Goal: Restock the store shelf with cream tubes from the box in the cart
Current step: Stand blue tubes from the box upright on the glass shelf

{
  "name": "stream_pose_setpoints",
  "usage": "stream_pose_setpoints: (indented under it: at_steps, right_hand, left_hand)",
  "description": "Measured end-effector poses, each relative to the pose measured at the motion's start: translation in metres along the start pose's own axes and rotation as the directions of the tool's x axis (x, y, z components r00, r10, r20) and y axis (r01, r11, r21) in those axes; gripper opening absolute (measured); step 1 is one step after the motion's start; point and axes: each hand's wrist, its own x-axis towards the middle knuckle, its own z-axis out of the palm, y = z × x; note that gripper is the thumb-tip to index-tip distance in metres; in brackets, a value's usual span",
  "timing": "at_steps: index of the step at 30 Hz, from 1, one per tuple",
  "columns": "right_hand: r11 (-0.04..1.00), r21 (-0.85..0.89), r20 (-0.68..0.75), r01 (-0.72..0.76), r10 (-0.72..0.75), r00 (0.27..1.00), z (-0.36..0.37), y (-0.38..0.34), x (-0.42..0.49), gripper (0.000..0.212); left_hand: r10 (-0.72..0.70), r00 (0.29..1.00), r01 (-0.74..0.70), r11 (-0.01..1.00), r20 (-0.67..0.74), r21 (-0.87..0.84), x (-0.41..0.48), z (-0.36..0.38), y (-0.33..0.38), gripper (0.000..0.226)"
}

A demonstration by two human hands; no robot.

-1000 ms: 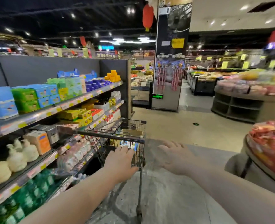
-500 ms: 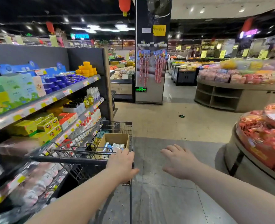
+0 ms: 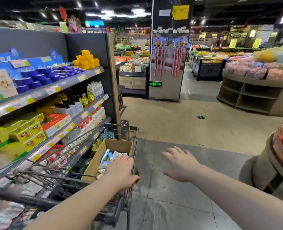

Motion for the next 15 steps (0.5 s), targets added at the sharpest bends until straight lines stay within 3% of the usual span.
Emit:
stream_pose_setpoints:
  at_steps: [9,15]
  right_hand:
    - [0.984,-0.033,0.019,0.173,-0.172,0.985,-0.018,0.098,0.126,0.065]
    - [0.961,-0.002,0.083,0.276,-0.275,0.958,-0.002,0.105,0.193,0.063]
  left_hand:
    - [-0.225,0.972,0.229,0.971,0.068,-0.063,0.107,-0.002,0.017,0.064]
    - [-0.372,0.911,0.392,0.915,0.179,-0.095,0.134,0.016,-0.017,0.060]
